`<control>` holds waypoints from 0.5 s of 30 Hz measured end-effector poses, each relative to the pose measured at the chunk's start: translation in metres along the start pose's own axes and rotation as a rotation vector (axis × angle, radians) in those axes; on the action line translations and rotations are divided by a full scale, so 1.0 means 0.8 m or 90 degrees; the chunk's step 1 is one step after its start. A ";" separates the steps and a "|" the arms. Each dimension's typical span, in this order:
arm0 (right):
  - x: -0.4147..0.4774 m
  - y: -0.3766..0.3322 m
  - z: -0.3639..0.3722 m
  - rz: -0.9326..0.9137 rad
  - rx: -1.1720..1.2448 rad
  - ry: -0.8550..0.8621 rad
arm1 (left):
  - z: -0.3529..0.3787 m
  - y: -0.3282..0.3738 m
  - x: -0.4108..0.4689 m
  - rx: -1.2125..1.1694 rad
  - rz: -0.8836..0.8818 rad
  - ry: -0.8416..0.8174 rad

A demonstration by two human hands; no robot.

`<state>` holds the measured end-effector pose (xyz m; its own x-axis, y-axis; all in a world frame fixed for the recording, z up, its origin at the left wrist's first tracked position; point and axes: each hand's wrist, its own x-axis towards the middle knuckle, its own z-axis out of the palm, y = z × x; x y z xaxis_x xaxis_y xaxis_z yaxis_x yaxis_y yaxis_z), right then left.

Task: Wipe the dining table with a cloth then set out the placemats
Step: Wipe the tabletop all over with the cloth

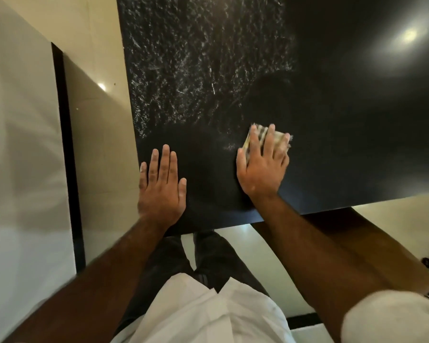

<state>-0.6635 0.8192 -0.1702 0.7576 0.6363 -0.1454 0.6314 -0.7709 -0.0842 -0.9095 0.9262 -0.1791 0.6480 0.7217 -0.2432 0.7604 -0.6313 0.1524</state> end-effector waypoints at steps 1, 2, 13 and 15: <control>0.013 -0.015 0.002 0.000 0.005 0.017 | 0.000 0.001 0.000 0.003 -0.002 0.002; 0.021 -0.033 0.005 -0.010 0.010 0.027 | 0.000 0.001 -0.001 0.005 -0.004 0.004; -0.093 -0.036 0.011 -0.300 0.042 -0.083 | 0.000 -0.001 -0.002 -0.019 0.009 0.022; -0.089 -0.004 0.006 -0.256 0.019 -0.089 | 0.002 -0.001 -0.001 -0.024 0.007 0.025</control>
<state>-0.7203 0.7764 -0.1646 0.4213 0.8781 -0.2270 0.8653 -0.4641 -0.1893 -0.9106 0.9262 -0.1804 0.6566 0.7262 -0.2037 0.7541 -0.6282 0.1914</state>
